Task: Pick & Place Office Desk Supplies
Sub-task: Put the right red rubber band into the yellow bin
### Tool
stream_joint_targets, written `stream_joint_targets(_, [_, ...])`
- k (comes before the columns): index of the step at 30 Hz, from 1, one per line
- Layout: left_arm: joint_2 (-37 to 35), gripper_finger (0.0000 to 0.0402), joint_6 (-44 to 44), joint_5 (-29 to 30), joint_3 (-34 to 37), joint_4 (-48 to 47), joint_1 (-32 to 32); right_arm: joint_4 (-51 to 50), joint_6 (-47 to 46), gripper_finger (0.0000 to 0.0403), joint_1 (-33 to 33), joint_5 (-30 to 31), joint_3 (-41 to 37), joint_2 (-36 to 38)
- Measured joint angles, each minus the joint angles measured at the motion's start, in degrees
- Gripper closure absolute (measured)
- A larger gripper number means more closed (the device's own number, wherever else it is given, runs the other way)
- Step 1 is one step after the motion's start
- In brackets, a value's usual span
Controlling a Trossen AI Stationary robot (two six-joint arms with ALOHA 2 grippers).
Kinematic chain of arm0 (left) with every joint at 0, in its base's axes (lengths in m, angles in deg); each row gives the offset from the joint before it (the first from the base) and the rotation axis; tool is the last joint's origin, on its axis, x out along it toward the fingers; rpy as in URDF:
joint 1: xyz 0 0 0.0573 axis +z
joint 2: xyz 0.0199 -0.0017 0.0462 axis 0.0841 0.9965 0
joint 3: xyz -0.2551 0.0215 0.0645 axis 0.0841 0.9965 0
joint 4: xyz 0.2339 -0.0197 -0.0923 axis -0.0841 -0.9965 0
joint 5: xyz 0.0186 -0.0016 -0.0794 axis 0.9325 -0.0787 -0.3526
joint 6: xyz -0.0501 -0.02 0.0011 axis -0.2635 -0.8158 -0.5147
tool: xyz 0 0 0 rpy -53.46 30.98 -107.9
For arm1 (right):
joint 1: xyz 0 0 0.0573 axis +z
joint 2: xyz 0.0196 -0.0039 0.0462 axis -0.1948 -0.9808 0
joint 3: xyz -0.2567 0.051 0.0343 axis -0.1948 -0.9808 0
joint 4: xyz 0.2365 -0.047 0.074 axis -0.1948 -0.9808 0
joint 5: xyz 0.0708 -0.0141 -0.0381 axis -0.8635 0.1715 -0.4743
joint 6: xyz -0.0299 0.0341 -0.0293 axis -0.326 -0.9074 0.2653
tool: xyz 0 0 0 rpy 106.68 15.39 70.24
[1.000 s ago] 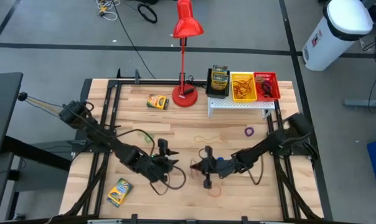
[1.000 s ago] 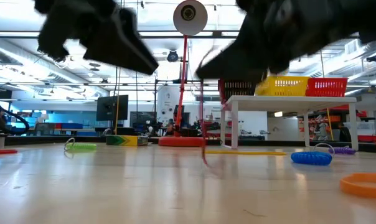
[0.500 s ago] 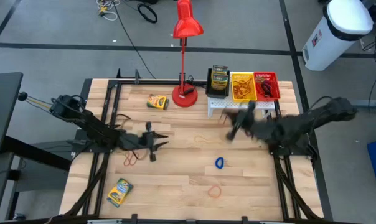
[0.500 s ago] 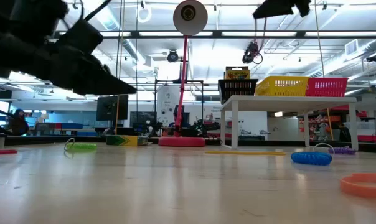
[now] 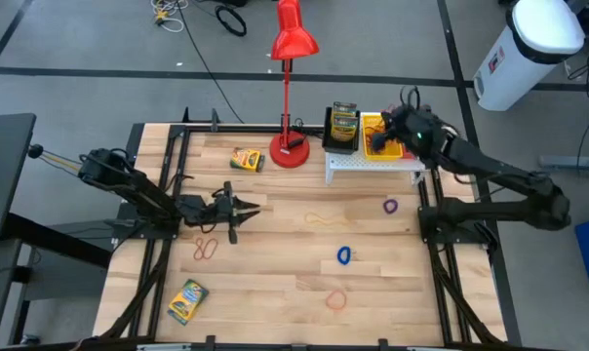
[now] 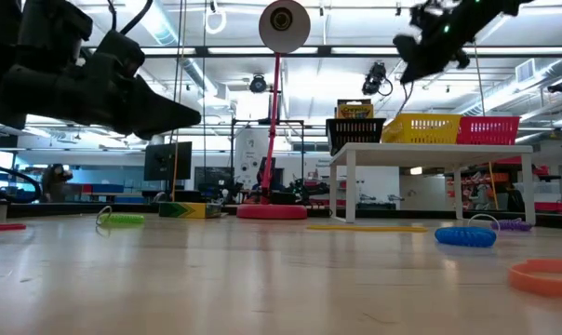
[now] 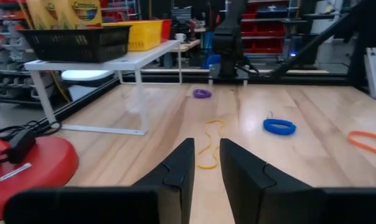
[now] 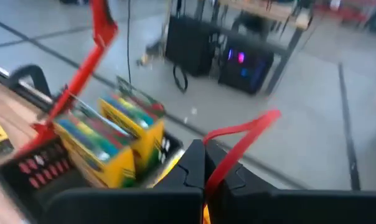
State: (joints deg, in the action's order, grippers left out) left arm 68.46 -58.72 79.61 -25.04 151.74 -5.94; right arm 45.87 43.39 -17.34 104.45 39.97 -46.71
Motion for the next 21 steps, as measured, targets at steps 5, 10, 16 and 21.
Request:
stream_joint_targets(5, [0.0, 0.0320, -0.2, 5.4, 0.0, 0.0, 0.0, -5.1, -2.0, 0.0401, -6.2, -5.4, 0.0, -4.1])
stream_joint_targets(10, [0.0, 0.0320, -1.5, 8.6, 0.0, -0.1, 0.1, -6.8, -3.0, 0.0362, -6.6, -7.3, 0.0, -6.8])
stream_joint_targets(16, [0.0, 0.0320, -2.7, 8.5, 0.0, 0.0, 0.0, -7.5, -2.8, 0.0274, -6.7, -7.0, 0.0, -7.2])
stream_joint_targets(21, [0.0, 0.0320, -4.0, 9.2, 0.0, 0.0, 0.0, -8.9, -3.5, 0.0199, -6.7, -6.1, 0.0, -7.1])
